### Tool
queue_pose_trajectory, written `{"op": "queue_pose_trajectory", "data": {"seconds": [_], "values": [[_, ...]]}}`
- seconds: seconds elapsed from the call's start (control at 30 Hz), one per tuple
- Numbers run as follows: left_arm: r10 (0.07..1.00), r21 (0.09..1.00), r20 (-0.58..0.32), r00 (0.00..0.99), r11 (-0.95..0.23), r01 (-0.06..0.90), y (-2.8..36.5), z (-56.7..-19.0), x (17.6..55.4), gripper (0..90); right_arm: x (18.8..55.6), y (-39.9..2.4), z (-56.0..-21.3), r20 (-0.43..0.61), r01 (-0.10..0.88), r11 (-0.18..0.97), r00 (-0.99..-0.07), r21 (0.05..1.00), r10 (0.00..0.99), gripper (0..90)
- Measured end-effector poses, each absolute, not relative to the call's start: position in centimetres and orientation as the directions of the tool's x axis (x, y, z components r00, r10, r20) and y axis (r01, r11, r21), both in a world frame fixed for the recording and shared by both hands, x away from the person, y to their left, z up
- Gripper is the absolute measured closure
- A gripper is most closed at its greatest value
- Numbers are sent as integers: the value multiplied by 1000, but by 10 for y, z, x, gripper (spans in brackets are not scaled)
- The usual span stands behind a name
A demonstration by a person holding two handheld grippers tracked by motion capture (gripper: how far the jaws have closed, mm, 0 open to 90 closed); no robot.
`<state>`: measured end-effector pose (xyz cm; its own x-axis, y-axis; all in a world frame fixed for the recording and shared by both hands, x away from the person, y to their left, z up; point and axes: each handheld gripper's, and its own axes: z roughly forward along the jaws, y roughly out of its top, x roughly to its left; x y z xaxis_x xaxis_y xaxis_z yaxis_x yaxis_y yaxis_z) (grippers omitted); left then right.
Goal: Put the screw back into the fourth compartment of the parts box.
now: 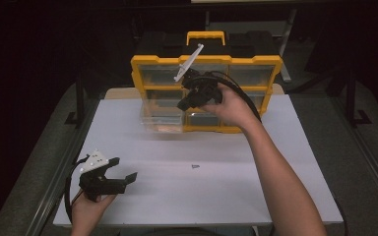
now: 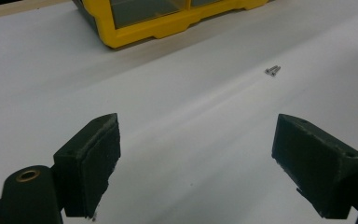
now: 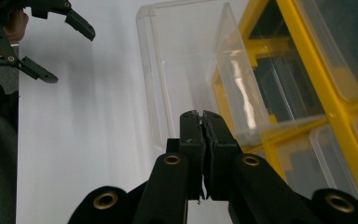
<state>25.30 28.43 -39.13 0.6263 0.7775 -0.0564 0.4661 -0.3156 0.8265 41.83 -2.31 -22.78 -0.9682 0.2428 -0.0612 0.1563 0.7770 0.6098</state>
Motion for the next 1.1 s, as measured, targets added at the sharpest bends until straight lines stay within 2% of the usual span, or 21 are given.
{"op": "queue_pose_trajectory", "data": {"seconds": [0.67,0.7,0.8,1.1], "values": [[775,828,-56,630,-316,463,285,-391,253,150,430,20,-250,-31,175,795,-971,581,237,859],[776,828,-59,629,-313,464,284,-391,253,150,431,21,-252,-31,180,793,-969,582,243,822],[774,827,-54,631,-319,463,284,-391,253,150,432,22,-254,-27,181,794,-970,580,241,797],[773,827,-53,632,-321,462,285,-391,254,150,430,10,-245,-33,178,775,-968,607,248,772]]}}
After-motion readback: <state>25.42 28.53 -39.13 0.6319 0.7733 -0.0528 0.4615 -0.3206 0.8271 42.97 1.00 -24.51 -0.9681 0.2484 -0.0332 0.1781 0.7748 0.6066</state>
